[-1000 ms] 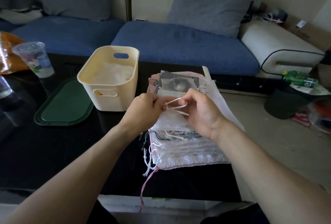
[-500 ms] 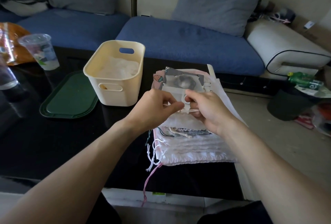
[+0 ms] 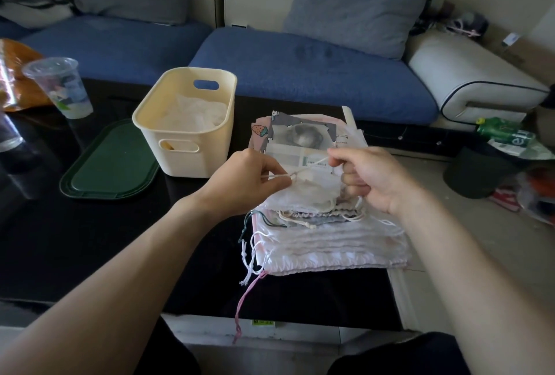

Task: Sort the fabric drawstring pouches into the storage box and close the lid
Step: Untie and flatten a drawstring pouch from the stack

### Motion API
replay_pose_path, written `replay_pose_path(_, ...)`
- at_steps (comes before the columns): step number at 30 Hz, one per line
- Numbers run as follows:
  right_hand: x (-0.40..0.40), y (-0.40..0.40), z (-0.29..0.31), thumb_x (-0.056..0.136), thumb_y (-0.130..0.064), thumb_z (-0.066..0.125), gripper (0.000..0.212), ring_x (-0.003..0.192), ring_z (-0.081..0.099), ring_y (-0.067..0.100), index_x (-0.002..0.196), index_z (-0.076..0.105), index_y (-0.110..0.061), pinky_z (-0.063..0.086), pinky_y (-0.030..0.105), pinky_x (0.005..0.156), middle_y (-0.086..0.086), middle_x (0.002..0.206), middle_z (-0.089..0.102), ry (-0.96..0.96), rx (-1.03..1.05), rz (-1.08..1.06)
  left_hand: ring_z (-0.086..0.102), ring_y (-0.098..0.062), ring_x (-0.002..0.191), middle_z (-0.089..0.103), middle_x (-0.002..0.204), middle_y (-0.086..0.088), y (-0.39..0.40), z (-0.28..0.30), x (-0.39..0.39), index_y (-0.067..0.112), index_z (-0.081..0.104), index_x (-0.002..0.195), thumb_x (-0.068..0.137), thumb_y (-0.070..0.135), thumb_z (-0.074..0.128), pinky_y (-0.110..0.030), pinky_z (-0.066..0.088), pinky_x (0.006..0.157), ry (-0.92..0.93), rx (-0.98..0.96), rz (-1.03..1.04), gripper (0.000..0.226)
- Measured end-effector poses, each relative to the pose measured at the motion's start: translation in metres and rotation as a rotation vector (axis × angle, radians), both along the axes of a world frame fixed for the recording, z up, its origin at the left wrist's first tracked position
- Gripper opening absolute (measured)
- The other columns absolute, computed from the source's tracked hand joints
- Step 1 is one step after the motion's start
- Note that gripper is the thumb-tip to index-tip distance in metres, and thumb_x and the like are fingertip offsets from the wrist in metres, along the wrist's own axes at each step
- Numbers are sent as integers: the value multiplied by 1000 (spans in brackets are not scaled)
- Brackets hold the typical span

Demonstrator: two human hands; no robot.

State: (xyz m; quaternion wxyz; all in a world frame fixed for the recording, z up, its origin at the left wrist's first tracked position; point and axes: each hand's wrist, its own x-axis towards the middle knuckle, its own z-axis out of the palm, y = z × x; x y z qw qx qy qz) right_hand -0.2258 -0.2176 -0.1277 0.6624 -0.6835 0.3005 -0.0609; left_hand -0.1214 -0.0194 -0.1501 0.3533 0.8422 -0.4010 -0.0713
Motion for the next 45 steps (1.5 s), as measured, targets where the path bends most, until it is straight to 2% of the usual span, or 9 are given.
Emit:
replay_pose_path(4,-11,-17,-5,69,-25,81,26,38,23,4,79,65,-6,20,17,35,-11,44,35,36,-13,107,64,3,77,74,86,9,0,2,0,25,80,95,89,37,71,-14,52,70,14,-45,28,16)
replay_pose_path(10,-19,-29,-5,90,-10,70,11,32,45,2,84,63,-4,22,13,33,-10,40,51,127,-34,135,68,2,87,77,95,10,-5,2,-1,22,80,99,88,29,74,-15,54,80,-18,-142,79,15)
replay_pose_path(15,-10,-36,-20,94,-46,63,25,77,59,5,94,70,-22,42,17,66,-13,82,66,4,-628,70,66,-5,72,75,83,5,-11,-8,-6,19,80,96,91,31,69,-27,57,73,-55,-92,47,17)
replay_pose_path(19,-5,-21,-17,96,-54,55,31,115,57,-2,113,68,-31,42,23,97,-17,118,66,-173,-612,187,66,-9,70,72,78,4,-10,-10,-6,19,77,94,92,35,66,-37,58,70,-25,-63,40,20)
replay_pose_path(25,0,0,-25,88,-29,75,16,84,69,6,93,77,-14,54,24,81,-1,89,76,-200,-527,409,56,-5,57,64,64,7,-11,-8,-8,18,76,87,92,33,66,-24,46,55,-27,-60,50,19)
replay_pose_path(30,3,-7,-26,87,-28,76,10,70,64,2,80,75,-21,51,24,71,-6,77,74,-149,-629,362,60,7,68,65,67,18,-8,-4,-6,20,79,91,90,31,70,-7,41,59,41,-71,32,14)
replay_pose_path(37,-6,-12,-8,78,-38,78,29,47,45,3,79,74,-9,34,14,48,-3,57,60,-125,-568,385,67,-1,77,75,79,9,-3,2,5,20,82,90,88,28,74,-17,53,68,137,-126,105,11)
replay_pose_path(42,-8,-15,-2,84,-28,78,20,40,34,1,74,70,-12,27,11,45,-16,43,46,-107,-560,371,64,3,73,74,77,13,-3,4,12,21,82,86,88,28,74,-4,43,59,182,-158,178,10)
replay_pose_path(45,-8,-13,-7,89,-33,73,20,46,41,3,75,69,-18,35,18,50,-12,51,53,-52,-606,432,67,-5,76,75,78,5,-4,1,10,19,81,84,89,30,73,-14,50,65,201,-136,177,14)
